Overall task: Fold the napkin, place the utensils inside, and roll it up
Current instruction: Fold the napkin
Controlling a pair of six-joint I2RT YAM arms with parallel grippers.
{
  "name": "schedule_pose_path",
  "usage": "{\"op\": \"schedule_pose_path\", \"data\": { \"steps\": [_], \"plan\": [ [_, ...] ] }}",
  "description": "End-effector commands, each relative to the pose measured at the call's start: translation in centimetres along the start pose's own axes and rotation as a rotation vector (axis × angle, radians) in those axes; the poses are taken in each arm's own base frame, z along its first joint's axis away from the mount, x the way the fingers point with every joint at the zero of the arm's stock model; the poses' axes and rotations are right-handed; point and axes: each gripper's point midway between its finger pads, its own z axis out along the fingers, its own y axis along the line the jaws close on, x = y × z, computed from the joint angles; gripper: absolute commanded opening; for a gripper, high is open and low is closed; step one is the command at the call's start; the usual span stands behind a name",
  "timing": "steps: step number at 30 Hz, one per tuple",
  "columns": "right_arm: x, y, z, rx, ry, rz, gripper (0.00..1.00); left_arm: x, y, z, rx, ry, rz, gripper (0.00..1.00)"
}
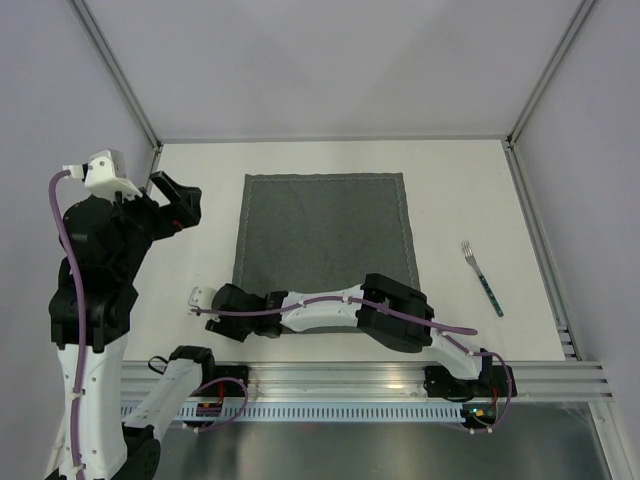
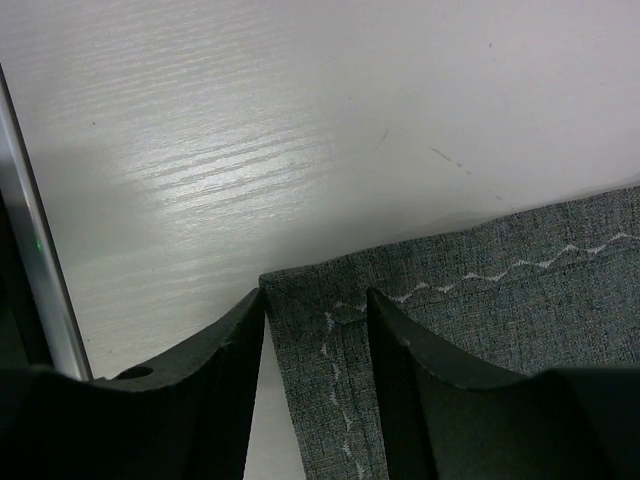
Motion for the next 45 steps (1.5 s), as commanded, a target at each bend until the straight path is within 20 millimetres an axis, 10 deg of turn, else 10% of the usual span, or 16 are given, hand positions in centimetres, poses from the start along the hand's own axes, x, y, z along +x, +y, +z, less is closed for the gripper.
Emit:
{"op": "schedule_pose_path", "data": {
  "steps": [1,14,22,45],
  "plan": [
    [3.6,0.6,1.0,-0.001,0.082,-0.012,0.50,0.2,0.4,0.0,-0.010,-0.001,0.040,1.00],
    [4.4,1.6,0.8,-0.063,0.103,-0.006,0.20,0.5,0.5,0.2,-0.011,0.004,0.040,1.00],
    [1.2,0.9,-0.9,-0.063,0.051,-0.001,0.01,0.5,0.5,0.2,-0.011,0.004,0.035,1.00],
    [-7.5,-0.8,-5.9,-0.061,-0.102,0.043,0.00,0.6,0.8,0.7,-0.022,0.002,0.042,1.00]
  ]
}}
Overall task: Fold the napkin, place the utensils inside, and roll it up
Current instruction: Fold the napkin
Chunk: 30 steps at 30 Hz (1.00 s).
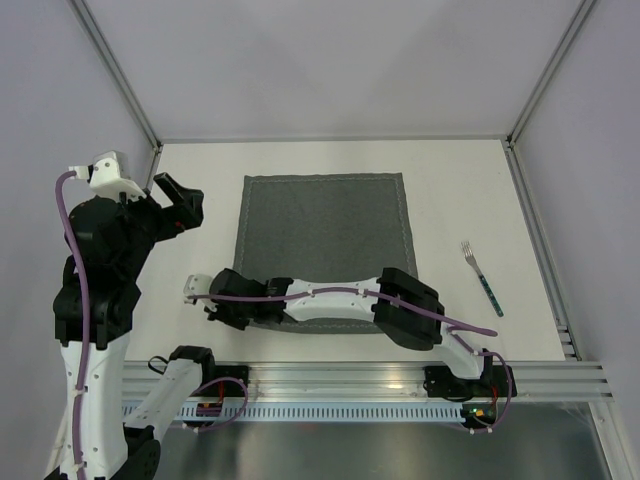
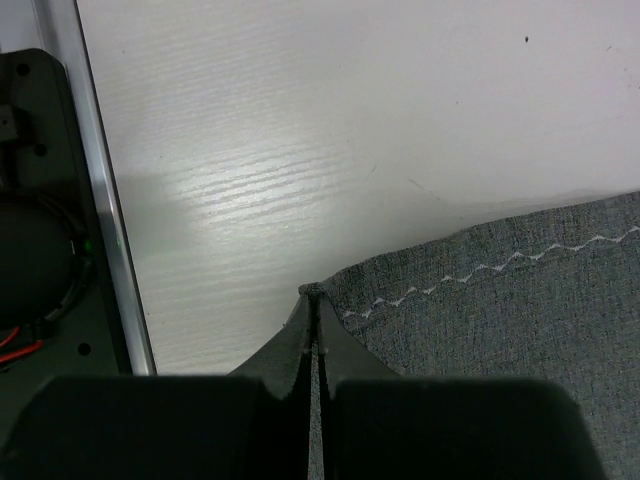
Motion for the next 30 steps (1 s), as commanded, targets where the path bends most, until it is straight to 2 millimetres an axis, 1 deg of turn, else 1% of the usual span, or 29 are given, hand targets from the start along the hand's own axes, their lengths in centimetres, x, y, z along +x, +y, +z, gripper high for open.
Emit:
{"op": "schedule_pose_path", "data": {
  "steps": [1,2,3,6,8,9,11,12,13,14,15,16,17,18,19,20,21,22,23,24,26,27,29,30],
  "plan": [
    [-4.5,-0.3,-2.6,0.005,-0.087,0.020,0.01,-0.5,0.4,0.1,-0.015,-0.025,0.039,1.00],
    [-4.5,-0.3,-2.6,0.006,-0.084,0.020,0.00,-0.6,0.4,0.1,-0.016,-0.027,0.040,1.00],
    [-5.0,-0.3,-2.7,0.007,-0.093,0.021,0.00,-0.6,0.4,0.1,-0.016,-0.027,0.040,1.00],
    [-5.2,-0.8,-2.8,0.012,-0.094,0.035,0.01,-0.6,0.4,0.1,-0.014,-0.027,0.041,1.00],
    [-5.1,-1.4,-3.0,0.021,-0.093,0.044,0.01,-0.7,0.4,0.1,-0.013,-0.029,0.040,1.00],
    [-5.4,-1.7,-3.4,0.023,-0.100,0.045,0.00,-0.7,0.4,0.1,-0.016,-0.027,0.040,1.00],
    [-5.1,-2.8,-3.6,0.040,-0.095,0.059,0.01,-0.7,0.3,0.4,-0.012,-0.024,0.039,1.00],
    [-5.3,-3.3,-4.0,0.044,-0.099,0.064,0.00,-0.7,0.2,0.4,-0.009,-0.023,0.038,1.00],
    [-5.2,-4.5,-4.2,0.061,-0.098,0.076,0.01,-0.7,0.1,0.6,-0.005,-0.020,0.036,1.00],
    [-4.8,-5.1,-4.4,0.069,-0.089,0.083,0.00,-0.7,0.0,0.7,-0.001,-0.017,0.032,1.00],
    [-4.8,-6.6,-5.0,0.091,-0.092,0.100,0.01,-0.7,-0.1,0.8,0.004,-0.019,0.030,1.00],
    [-4.7,-6.9,-5.2,0.075,-0.092,0.104,0.00,-0.8,-0.2,0.9,0.007,-0.018,0.030,1.00],
    [-4.3,-7.6,-5.4,0.085,-0.084,0.104,0.00,-0.8,-0.2,1.0,0.008,-0.017,0.028,1.00],
    [-4.4,-8.4,-6.0,0.097,-0.089,0.106,0.00,-0.8,-0.3,1.1,0.013,-0.017,0.029,1.00],
    [-4.0,-10.0,-6.4,0.116,-0.085,0.121,0.01,-0.8,-0.4,1.3,0.015,-0.013,0.027,1.00],
    [-3.4,-10.9,-6.7,0.128,-0.075,0.127,0.00,-0.7,-0.4,1.5,0.017,-0.011,0.026,1.00],
    [-3.4,-11.7,-7.2,0.140,-0.078,0.122,0.00,-0.8,-0.4,1.6,0.018,-0.011,0.024,1.00],
    [-2.9,-13.6,-7.7,0.166,-0.069,0.136,0.01,-0.8,-0.6,1.7,0.026,-0.012,0.023,1.00],
    [-2.3,-14.6,-8.0,0.179,-0.060,0.141,0.01,-0.7,-0.6,1.9,0.026,-0.006,0.023,1.00],
    [-1.8,-16.5,-8.6,0.205,-0.057,0.149,0.01,-0.8,-0.7,2.0,0.030,-0.008,0.021,1.00],
    [-0.9,-18.5,-9.2,0.232,-0.038,0.161,0.00,-0.8,-0.9,2.3,0.035,-0.006,0.018,1.00],
    [-0.3,-20.4,-9.7,0.266,-0.031,0.175,0.00,-0.7,-0.9,2.6,0.037,-0.001,0.018,1.00],
    [0.3,-22.3,-10.4,0.300,-0.024,0.167,0.00,-0.8,-1.1,2.9,0.044,-0.003,0.015,1.00],
    [0.8,-24.0,-10.9,0.328,-0.019,0.175,0.01,-0.8,-1.1,3.0,0.044,0.001,0.014,1.00]
  ]
}}
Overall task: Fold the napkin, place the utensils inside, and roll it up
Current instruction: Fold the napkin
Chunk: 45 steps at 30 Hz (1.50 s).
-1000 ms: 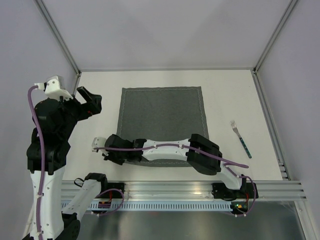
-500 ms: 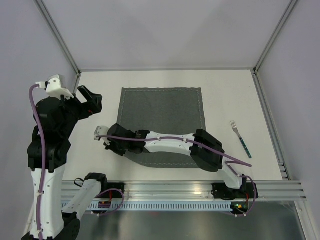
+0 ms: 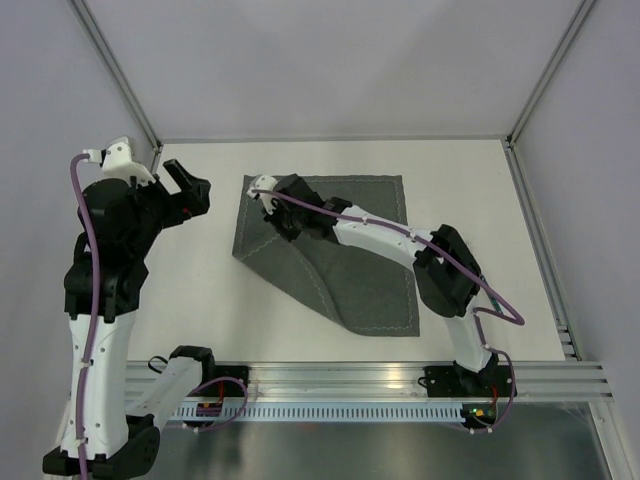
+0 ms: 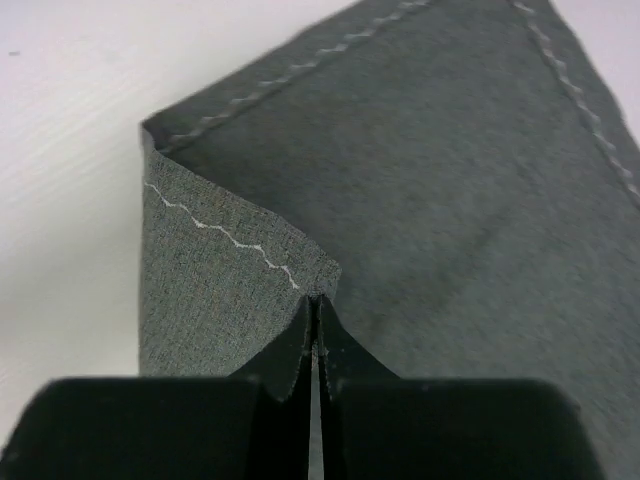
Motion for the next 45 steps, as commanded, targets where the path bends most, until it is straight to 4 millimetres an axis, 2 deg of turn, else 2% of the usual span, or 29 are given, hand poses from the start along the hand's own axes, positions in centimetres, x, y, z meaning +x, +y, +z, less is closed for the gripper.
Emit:
{"op": "schedule_pose_path", "data": {
  "steps": [1,2,3,4,5,10,19,25,41,45],
  "plan": [
    [-0.1,-4.2,-1.7,0.077,0.010,-0.020,0.00,-1.0,-0.8,0.5,0.039,-0.030,0.013,1.00],
    [0.0,-7.2,-1.9,0.137,0.013,-0.020,0.00,-0.9,-0.7,0.8,0.039,-0.028,0.014,1.00],
    [0.2,-7.2,-1.7,0.136,0.019,-0.020,0.00,-0.9,-0.7,0.8,0.039,-0.028,0.014,1.00],
    [0.6,-8.9,-1.8,0.162,0.025,-0.005,0.01,-0.7,-0.7,1.0,0.037,-0.022,0.014,1.00],
    [0.4,-9.7,-1.9,0.179,0.024,-0.002,0.00,-0.5,-0.6,1.1,0.036,-0.019,0.016,1.00],
    [2.2,-14.7,-1.7,0.262,0.063,0.011,0.00,0.1,-0.8,1.6,0.054,-0.003,0.016,1.00],
    [4.5,-21.8,-2.0,0.384,0.091,0.057,0.00,1.2,-0.7,2.4,0.060,0.017,0.009,1.00],
    [5.1,-25.0,-2.9,0.436,0.082,0.096,0.01,1.5,-0.7,2.8,0.062,0.029,0.009,1.00],
    [6.0,-31.3,-4.9,0.560,0.057,0.176,0.00,2.1,-0.6,3.6,0.063,0.044,0.009,1.00],
    [6.8,-32.7,-5.4,0.583,0.062,0.204,0.01,2.1,-0.7,3.8,0.065,0.047,0.009,1.00]
  ]
}}
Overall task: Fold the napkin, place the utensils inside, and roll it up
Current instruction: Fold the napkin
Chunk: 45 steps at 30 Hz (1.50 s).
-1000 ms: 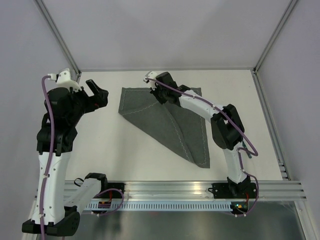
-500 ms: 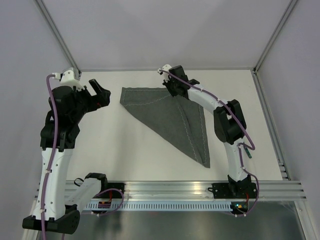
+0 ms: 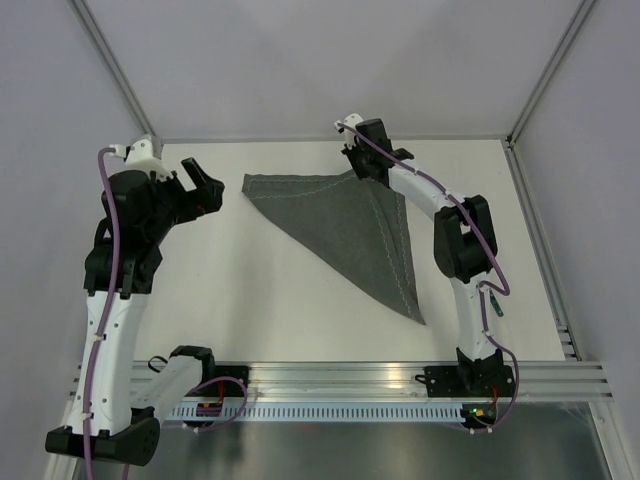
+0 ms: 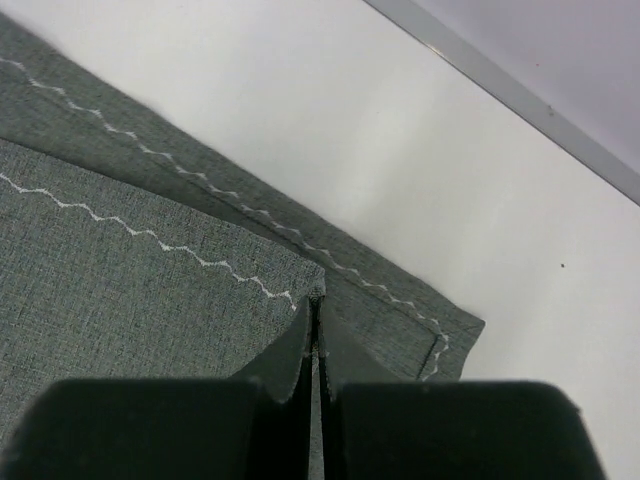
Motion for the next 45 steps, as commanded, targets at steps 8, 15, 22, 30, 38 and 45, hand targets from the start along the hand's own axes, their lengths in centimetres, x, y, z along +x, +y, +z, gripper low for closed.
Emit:
{"op": "schedule_pose_path", "data": {
  "steps": [8,15,22,30,38,45],
  "plan": [
    [0.0,-5.1,0.5,0.111,-0.006,0.082,0.01,-0.6,-0.5,0.7,0.031,-0.018,0.008,1.00],
    [1.1,-6.5,0.3,0.131,0.012,0.113,0.00,-0.3,-0.5,1.1,0.036,-0.013,0.004,1.00],
    [2.2,-7.5,0.2,0.150,0.031,0.138,0.01,-0.1,-0.6,1.4,0.041,-0.008,0.002,1.00],
    [2.8,-9.0,-0.2,0.183,0.039,0.165,0.01,0.1,-0.7,1.7,0.049,0.001,-0.001,1.00],
    [3.9,-9.8,-0.2,0.197,0.057,0.181,0.00,0.3,-0.7,2.0,0.050,0.007,-0.003,1.00],
    [4.5,-10.6,-0.3,0.212,0.067,0.194,0.00,0.4,-0.7,2.2,0.053,0.013,-0.003,1.00]
  ]
}}
